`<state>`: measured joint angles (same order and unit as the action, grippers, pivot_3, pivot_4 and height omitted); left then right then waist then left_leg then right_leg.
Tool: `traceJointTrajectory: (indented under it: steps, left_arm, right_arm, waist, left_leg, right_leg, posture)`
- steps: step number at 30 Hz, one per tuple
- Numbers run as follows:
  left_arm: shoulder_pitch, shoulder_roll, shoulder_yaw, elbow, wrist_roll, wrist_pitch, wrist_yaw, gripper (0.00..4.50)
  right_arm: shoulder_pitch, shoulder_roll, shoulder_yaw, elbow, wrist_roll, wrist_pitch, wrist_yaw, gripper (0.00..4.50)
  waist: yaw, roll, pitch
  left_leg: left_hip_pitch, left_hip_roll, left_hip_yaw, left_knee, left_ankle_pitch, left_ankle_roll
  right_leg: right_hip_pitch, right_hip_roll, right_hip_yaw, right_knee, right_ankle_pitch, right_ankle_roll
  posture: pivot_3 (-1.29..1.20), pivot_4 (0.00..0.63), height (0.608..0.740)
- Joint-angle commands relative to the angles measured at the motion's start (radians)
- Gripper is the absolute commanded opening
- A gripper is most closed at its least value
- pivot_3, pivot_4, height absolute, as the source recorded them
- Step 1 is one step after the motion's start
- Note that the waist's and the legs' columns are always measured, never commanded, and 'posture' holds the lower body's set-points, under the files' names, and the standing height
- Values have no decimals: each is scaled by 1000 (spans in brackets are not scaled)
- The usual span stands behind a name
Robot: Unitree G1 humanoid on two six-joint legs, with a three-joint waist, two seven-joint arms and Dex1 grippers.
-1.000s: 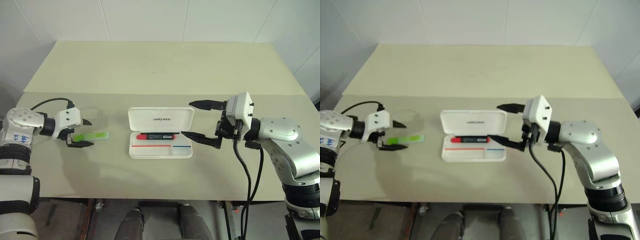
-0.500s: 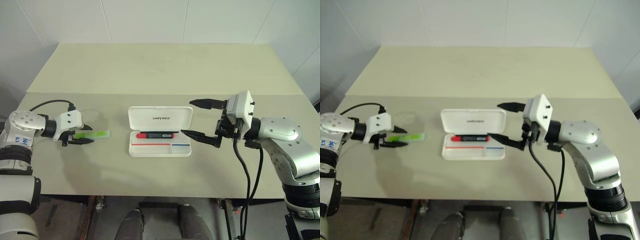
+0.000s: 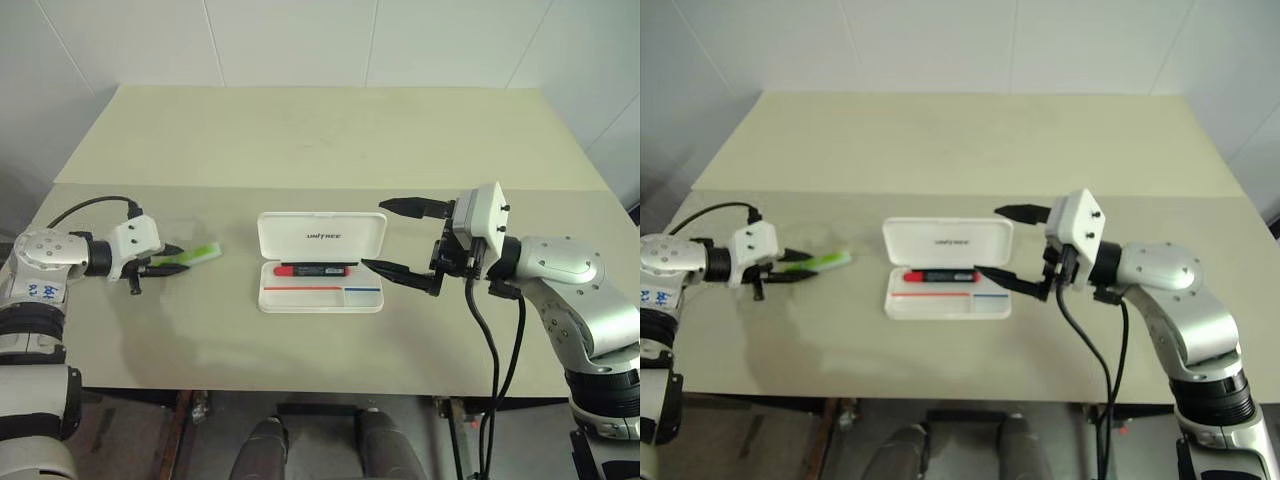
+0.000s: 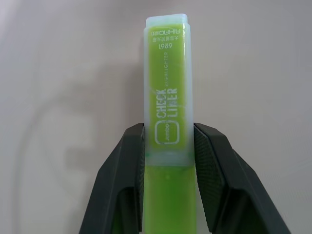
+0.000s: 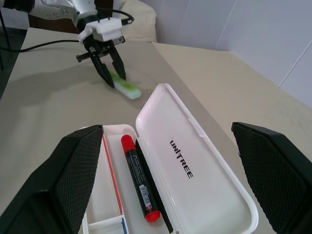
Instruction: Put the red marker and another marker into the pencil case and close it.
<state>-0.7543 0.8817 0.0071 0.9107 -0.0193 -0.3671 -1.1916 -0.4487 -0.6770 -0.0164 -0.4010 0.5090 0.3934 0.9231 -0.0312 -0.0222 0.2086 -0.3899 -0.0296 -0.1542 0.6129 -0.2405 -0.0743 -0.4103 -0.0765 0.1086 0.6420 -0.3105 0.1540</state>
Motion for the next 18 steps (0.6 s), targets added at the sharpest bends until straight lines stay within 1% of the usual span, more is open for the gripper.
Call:
traceJointTrajectory:
  steps: [1,6,8,11,13,15,18]
  left_arm:
    - [25,-7,114,-159,-142,45,14,1100]
    - [111,0,151,-398,-225,169,-7,1100]
    - [166,29,147,-535,-255,210,-56,1100]
    - [222,55,160,-693,-305,321,-70,1100]
    - [247,70,169,-757,-332,386,-77,1100]
    - [261,78,171,-797,-344,415,-81,1100]
    - [253,61,149,-840,-353,462,-67,1100]
  right_arm:
    - [3,-2,-27,-46,16,-6,-10,4500]
    - [6,-3,-26,-45,18,-2,-10,4500]
    - [9,-5,-21,-46,17,-2,-7,4500]
    - [13,-12,-21,-45,10,-9,0,4500]
    - [21,-18,-23,-43,6,-14,6,4500]
    - [30,-22,-27,-42,-1,-32,14,4500]
    - [27,-22,-41,-37,-7,-55,10,4500]
  waist:
    - [0,0,0]
    - [-3,-1,0]
    - [-4,-1,0]
    - [-3,-1,1]
    - [-1,-2,1]
    - [0,-2,1]
    - [0,-2,1]
  left_leg:
    - [0,0,0,0,0,0]
    - [-1,0,0,-1,0,0]
    - [-1,0,0,-2,0,0]
    - [-1,1,0,-2,-1,-1]
    - [-1,1,0,-2,-1,-1]
    - [-1,1,0,-2,-1,-1]
    - [-1,1,0,-2,-1,-1]
  right_leg:
    - [0,0,0,-1,0,0]
    - [0,-1,0,-3,0,0]
    - [0,-1,0,-4,0,0]
    - [0,-1,0,-5,0,0]
    - [0,-1,0,-5,0,0]
    - [0,-1,0,-5,0,0]
    - [1,-1,0,-5,0,0]
  posture:
    - [0,150,740]
    - [0,150,740]
    - [0,150,740]
    - [0,150,740]
    - [0,150,740]
    - [0,150,740]
    - [0,150,740]
